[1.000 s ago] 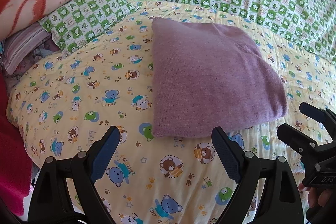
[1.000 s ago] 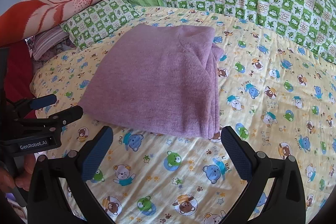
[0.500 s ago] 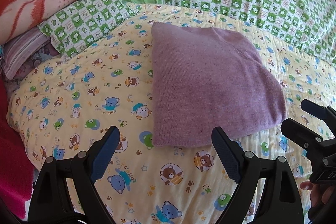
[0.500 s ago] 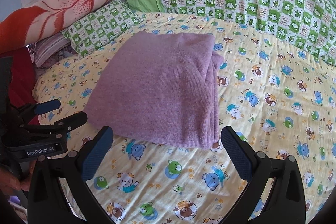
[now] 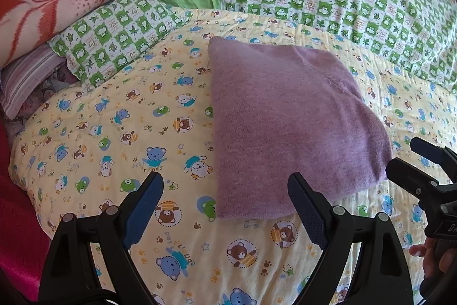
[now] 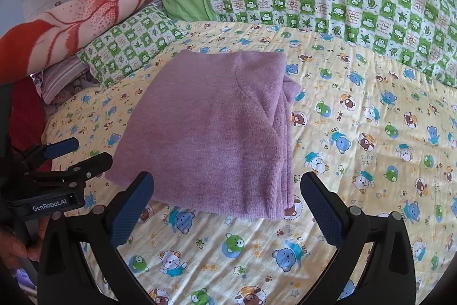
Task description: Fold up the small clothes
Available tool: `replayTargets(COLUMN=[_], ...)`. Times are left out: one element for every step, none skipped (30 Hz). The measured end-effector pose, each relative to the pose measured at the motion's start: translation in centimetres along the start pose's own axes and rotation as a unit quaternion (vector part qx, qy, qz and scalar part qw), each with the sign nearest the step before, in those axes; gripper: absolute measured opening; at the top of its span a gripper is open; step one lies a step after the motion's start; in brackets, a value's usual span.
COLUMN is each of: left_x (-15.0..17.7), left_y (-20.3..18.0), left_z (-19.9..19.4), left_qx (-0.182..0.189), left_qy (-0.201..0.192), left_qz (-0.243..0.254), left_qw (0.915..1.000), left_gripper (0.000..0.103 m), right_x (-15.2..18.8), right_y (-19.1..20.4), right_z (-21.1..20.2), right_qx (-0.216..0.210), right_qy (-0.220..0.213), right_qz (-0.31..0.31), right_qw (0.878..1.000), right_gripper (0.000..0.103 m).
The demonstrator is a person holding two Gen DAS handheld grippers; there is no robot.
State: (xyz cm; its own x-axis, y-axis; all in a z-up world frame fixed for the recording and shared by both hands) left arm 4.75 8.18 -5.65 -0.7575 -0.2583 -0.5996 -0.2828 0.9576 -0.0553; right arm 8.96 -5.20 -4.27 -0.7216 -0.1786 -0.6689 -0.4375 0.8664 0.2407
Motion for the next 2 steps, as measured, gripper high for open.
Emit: replayTargets(left_x=[0.02, 0.05], left_y=[0.07, 0.15], left_z=[0.07, 0.18], left_qx=[0.002, 0.004], left_qy=[0.001, 0.003], left_qz=[-0.001, -0.001], left_qw=[1.0, 1.0], left_gripper=[0.09, 0.09], right_x=[-0.03, -0.09], right_y=[-0.08, -0.1], right_z=[0.06, 0.16], right_qx=[0.001, 0.002], right_qy=[0.0, 0.001], right_qz=[0.0, 0.001], right_qw=[1.0, 1.0], right_gripper=[0.102, 0.102])
Point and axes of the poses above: each gripper's, at about its wrist camera, not at the fingertips, and z roughly the way its jaws point, y to its left, x to its underside, the point moved 8 cm from there along z, roughly the way its jaws point, and after that the axes turned 7 degrees about x, right-handed, at the moved point
